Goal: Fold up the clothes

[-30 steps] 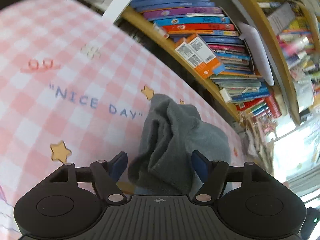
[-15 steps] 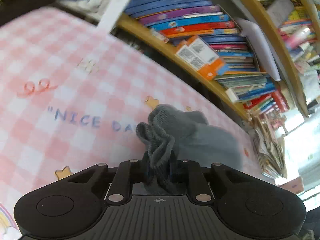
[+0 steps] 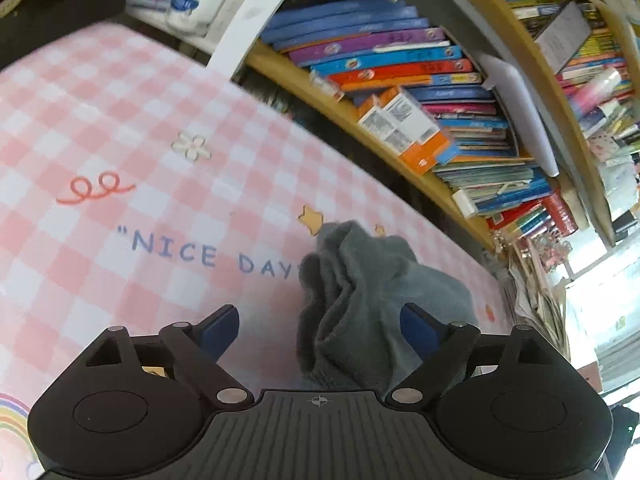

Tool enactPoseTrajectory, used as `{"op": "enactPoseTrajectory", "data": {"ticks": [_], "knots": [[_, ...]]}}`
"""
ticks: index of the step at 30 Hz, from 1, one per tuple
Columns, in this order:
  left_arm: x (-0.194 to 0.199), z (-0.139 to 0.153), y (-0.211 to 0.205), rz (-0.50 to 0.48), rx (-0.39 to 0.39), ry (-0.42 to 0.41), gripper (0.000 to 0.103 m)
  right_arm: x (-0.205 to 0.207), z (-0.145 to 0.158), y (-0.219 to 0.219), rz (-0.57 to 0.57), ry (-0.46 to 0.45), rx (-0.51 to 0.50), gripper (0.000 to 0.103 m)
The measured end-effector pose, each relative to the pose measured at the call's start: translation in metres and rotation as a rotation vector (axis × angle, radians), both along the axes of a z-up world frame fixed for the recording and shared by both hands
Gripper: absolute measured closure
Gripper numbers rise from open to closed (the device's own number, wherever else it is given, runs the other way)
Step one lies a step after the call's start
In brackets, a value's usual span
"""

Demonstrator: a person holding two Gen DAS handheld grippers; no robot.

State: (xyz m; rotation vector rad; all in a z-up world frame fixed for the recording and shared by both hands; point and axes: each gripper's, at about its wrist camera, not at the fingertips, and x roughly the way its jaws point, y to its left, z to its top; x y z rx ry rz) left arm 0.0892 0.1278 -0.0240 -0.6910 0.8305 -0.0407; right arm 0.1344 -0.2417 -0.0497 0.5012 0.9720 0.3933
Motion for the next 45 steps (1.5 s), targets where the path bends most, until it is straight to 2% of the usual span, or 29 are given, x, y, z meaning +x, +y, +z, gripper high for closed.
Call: {"op": "enactPoseTrajectory", "data": {"ticks": [8, 11, 13, 14, 15, 16, 18, 19, 23, 25, 26, 27, 29, 30, 31, 32, 37, 39, 42, 45], "knots": [[0.021, -0.018, -0.008, -0.056, -0.051, 0.06, 0.015, 0.014, -0.009, -0.001, -0.002, 0.068, 0.071, 0.025], [0.028, -0.027, -0.009, -0.061, -0.089, 0.086, 0.021, 0.019, -0.012, 0.001, 0.008, 0.087, 0.085, 0.027], [0.03, -0.032, -0.01, -0.065, -0.139, 0.098, 0.031, 0.021, -0.012, 0.003, 0.019, 0.094, 0.092, 0.032], [0.03, -0.035, -0.011, -0.068, -0.172, 0.104, 0.042, 0.022, -0.012, 0.005, 0.026, 0.093, 0.094, 0.04], [0.03, -0.034, -0.013, -0.069, -0.179, 0.106, 0.045, 0.023, -0.012, 0.007, 0.034, 0.093, 0.096, 0.05], [0.028, -0.033, -0.015, -0.07, -0.174, 0.104, 0.049, 0.023, -0.01, 0.009, 0.041, 0.088, 0.089, 0.052], [0.025, -0.028, -0.02, -0.078, -0.159, 0.095, 0.056, 0.017, -0.002, 0.013, 0.073, 0.041, 0.044, 0.064], [0.023, -0.024, -0.022, -0.089, -0.146, 0.086, 0.057, 0.013, 0.002, 0.015, 0.089, 0.016, 0.02, 0.066], [0.012, -0.015, -0.03, -0.142, -0.11, 0.06, 0.057, 0.0, 0.019, 0.022, 0.156, -0.087, -0.075, 0.069], [0.008, -0.019, -0.029, -0.146, -0.106, 0.075, 0.056, -0.001, 0.015, 0.019, 0.157, -0.057, -0.063, 0.068], [0.007, -0.021, -0.028, -0.143, -0.11, 0.08, 0.054, 0.001, 0.012, 0.017, 0.151, -0.036, -0.049, 0.065], [0.008, -0.022, -0.026, -0.137, -0.122, 0.082, 0.053, 0.003, 0.01, 0.014, 0.144, -0.023, -0.039, 0.057], [0.011, -0.024, -0.025, -0.141, -0.139, 0.095, 0.045, 0.008, 0.007, 0.009, 0.128, -0.001, -0.019, 0.052], [0.013, -0.024, -0.025, -0.149, -0.132, 0.099, 0.037, 0.011, 0.006, 0.007, 0.121, 0.008, -0.006, 0.048], [0.014, -0.023, -0.026, -0.16, -0.121, 0.103, 0.034, 0.014, 0.005, 0.005, 0.11, 0.019, 0.008, 0.046], [0.015, -0.024, -0.027, -0.167, -0.116, 0.104, 0.034, 0.017, 0.003, 0.002, 0.095, 0.031, 0.022, 0.044], [0.016, -0.034, -0.03, -0.16, -0.162, 0.109, 0.033, 0.029, -0.006, 0.0, 0.068, 0.095, 0.096, 0.043], [0.015, -0.037, -0.031, -0.161, -0.177, 0.103, 0.034, 0.031, -0.01, 0.002, 0.071, 0.117, 0.113, 0.044], [0.015, -0.041, -0.031, -0.152, -0.199, 0.1, 0.045, 0.03, -0.01, 0.006, 0.095, 0.115, 0.111, 0.059], [0.013, -0.036, -0.03, -0.157, -0.197, 0.072, 0.053, 0.028, -0.002, 0.009, 0.129, 0.068, 0.086, 0.068]]}}
